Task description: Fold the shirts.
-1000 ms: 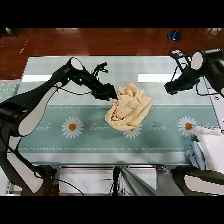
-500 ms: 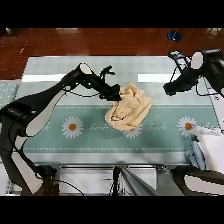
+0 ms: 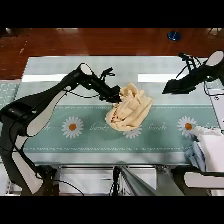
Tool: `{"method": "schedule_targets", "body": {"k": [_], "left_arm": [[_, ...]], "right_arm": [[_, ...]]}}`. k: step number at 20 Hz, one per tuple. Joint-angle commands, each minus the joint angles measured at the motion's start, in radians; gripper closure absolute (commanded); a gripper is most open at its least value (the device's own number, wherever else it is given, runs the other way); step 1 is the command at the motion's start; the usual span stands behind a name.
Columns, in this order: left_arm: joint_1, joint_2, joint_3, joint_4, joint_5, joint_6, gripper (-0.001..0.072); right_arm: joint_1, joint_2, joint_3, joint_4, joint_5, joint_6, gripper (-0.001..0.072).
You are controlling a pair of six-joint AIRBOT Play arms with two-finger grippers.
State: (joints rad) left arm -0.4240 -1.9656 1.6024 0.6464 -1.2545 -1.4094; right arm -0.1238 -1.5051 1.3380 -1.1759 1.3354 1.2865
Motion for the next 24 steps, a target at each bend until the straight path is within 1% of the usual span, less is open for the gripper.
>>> {"method": "schedule_targets", "body": {"k": [1, 3, 5, 8, 12, 14, 15, 16, 17, 18, 19, 21, 24], "left_arm": [[0.002, 0.000, 0.001, 0.000, -0.026, 0.010, 0.0672], [0.002, 0.000, 0.001, 0.000, -0.029, 0.010, 0.0672], [0.002, 0.000, 0.001, 0.000, -0.030, 0.010, 0.0672], [0.002, 0.000, 0.001, 0.000, -0.040, 0.010, 0.0672], [0.011, 0.000, 0.001, 0.000, -0.040, 0.010, 0.0672], [0.014, 0.001, 0.001, 0.000, -0.041, 0.010, 0.0672], [0.016, 0.001, 0.001, 0.000, -0.041, 0.010, 0.0672], [0.017, 0.001, 0.001, 0.000, -0.041, 0.010, 0.0672], [0.019, 0.002, 0.001, 0.000, -0.043, 0.010, 0.0672], [0.023, 0.004, 0.002, 0.000, -0.048, 0.011, 0.0672], [0.027, 0.007, 0.008, 0.000, -0.058, 0.017, 0.0672], [0.045, 0.033, 0.029, 0.000, -0.071, 0.041, 0.0674], [0.094, 0.130, 0.082, 0.000, -0.074, 0.069, 0.0674]], "right_arm": [[-0.081, -0.065, 0.000, 0.269, 0.006, -0.130, 0.0129], [-0.077, -0.119, 0.000, 0.289, 0.053, -0.182, 0.0129], [-0.061, -0.178, -0.007, 0.344, 0.094, -0.229, 0.0129], [-0.047, -0.228, -0.038, 0.363, 0.087, -0.257, 0.0129], [-0.020, -0.237, -0.090, 0.363, 0.010, -0.255, 0.0129], [0.012, -0.237, -0.119, 0.362, -0.064, -0.240, 0.0132], [0.034, -0.237, -0.128, 0.355, -0.121, -0.212, 0.0138], [0.058, -0.237, -0.131, 0.351, -0.178, -0.179, 0.0216], [0.087, -0.237, -0.131, 0.352, -0.238, -0.148, 0.0417], [0.108, -0.236, -0.131, 0.358, -0.276, -0.126, 0.0648], [0.122, -0.234, -0.129, 0.370, -0.289, -0.111, 0.0686], [0.127, -0.196, -0.129, 0.382, -0.262, -0.145, 0.0686], [0.087, -0.029, -0.129, 0.372, -0.219, -0.196, 0.0686]]}}
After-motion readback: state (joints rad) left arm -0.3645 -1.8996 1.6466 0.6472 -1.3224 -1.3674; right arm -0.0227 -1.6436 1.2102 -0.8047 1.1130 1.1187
